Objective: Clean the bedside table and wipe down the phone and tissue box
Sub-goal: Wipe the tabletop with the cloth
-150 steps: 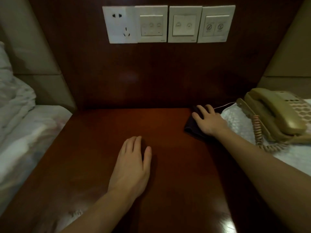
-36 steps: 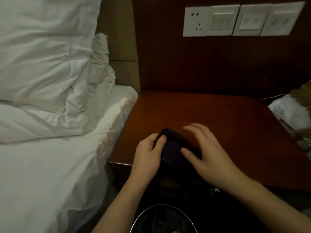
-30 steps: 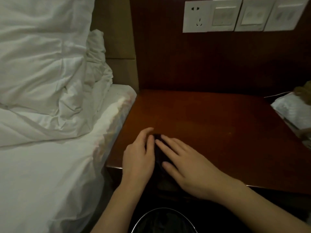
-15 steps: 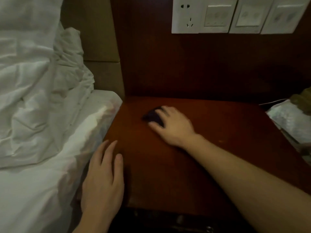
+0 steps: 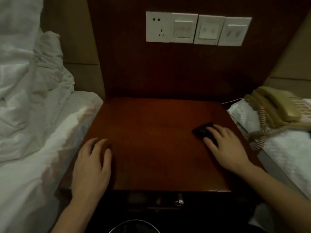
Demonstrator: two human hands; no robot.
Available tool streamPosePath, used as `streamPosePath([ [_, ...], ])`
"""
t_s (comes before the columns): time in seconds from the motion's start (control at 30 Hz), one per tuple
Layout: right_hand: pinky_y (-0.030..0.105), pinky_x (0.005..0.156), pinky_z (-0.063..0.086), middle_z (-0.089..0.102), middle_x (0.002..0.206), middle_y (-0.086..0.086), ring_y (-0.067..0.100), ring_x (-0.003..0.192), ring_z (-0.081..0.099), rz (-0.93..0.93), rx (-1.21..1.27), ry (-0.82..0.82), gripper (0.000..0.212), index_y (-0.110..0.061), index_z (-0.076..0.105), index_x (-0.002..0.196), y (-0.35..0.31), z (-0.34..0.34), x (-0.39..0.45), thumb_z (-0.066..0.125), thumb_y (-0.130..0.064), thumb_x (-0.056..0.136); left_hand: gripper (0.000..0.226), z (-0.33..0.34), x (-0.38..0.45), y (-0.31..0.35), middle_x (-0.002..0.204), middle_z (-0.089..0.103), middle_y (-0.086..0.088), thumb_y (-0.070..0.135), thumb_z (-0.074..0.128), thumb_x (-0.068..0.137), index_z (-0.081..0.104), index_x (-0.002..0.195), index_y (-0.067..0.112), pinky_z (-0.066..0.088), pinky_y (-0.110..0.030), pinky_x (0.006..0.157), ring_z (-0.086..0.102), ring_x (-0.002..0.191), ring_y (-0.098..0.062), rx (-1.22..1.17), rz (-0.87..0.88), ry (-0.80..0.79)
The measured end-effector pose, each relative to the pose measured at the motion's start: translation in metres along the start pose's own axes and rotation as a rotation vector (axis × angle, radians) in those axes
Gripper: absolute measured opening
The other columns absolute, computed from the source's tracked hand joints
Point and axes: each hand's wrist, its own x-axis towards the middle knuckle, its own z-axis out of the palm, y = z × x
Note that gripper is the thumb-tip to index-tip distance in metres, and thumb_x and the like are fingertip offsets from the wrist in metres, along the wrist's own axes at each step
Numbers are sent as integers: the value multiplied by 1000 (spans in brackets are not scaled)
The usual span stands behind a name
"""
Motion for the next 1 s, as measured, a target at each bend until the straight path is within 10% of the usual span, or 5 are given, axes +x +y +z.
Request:
streamPosePath([
  [0.2,18,69,49,70,92,-16,6,84,66,77,677,126,18,-35,64,107,-14,-41,-62,49,-40,99,24,-11,-33,62,124,57,28,30,56,101,64,123,37,35,-10,96,50,119,11,-255,253,-179],
  [0.37,40,103,46,71,120,-4,18,110,69,454,1586,-50,36,-35,60,127,-10,-54,-101,51,-49,95,46,4,-70,146,115,72,15,50,59,86,61,128,32,52,-25,99,68,106,-3,-912,-88,-768],
  [0.47,47,106,44,69,125,7,25,115,66,582,1830,-219,56,-26,61,134,-8,-60,-110,49,-60,90,52,30,-88,204,123,64,13,55,64,86,50,133,37,54,-23,95,68,102,-3,-892,-128,-903],
  [0.63,43,99,48,70,123,8,24,113,68,551,1870,-199,46,-23,57,136,4,-82,-122,48,-46,97,3,67,-97,253,95,74,4,33,66,97,67,100,33,59,-23,73,72,79,-4,-882,-48,-648],
  [1.0,48,96,52,76,104,7,25,98,73,603,1511,44,22,-14,67,114,67,-90,-133,56,-23,98,20,106,-110,281,98,79,-2,18,51,105,71,108,16,60,-29,80,75,93,-18,-1000,1,-763],
])
